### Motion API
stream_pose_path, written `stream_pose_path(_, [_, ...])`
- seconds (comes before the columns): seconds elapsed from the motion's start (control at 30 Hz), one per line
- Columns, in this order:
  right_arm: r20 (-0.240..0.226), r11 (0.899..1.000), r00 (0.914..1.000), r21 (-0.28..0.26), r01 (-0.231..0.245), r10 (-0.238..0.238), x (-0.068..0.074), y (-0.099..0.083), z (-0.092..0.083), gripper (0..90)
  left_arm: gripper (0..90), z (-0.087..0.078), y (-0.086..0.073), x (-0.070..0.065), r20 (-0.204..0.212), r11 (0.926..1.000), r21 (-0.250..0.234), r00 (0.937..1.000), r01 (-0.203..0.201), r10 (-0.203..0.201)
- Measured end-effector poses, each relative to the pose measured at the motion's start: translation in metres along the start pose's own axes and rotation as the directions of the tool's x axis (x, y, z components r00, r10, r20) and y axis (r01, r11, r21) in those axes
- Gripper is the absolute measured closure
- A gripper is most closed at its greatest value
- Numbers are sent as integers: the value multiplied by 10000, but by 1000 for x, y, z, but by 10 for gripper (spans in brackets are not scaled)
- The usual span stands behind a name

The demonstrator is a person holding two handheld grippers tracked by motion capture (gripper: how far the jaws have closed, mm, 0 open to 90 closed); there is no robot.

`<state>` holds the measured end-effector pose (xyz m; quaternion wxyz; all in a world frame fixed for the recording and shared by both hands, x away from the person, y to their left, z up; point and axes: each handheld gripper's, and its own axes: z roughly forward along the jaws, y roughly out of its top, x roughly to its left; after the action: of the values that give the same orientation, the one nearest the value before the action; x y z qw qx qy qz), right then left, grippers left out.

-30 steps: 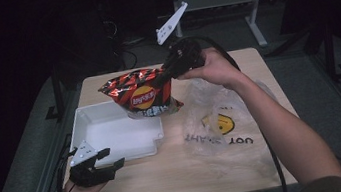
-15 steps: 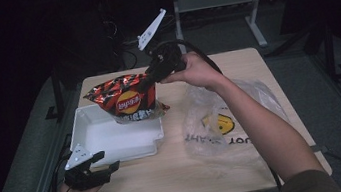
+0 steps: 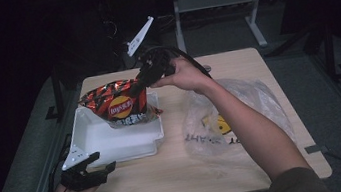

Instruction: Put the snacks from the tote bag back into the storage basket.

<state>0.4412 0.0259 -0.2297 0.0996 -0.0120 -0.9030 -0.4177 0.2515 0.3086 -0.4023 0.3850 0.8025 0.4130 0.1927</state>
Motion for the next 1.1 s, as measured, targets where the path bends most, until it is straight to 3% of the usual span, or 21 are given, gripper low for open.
stream_pose_path(0.4, [-141,9991,9999,416,-29,35,-7,1,27,825,292,1,-2,1,-44,9999,-19,9999,118,-118])
stream_pose_path(0.67, [-359,9977,9983,519,-438,457,-16,-13,55,824,292,-1,-2,2,-32,9999,39,9999,128,-128])
stream_pose_path(1.1, [-428,9927,9941,725,-961,993,-28,-34,78,824,292,1,-2,0,44,9999,117,10000,68,-69])
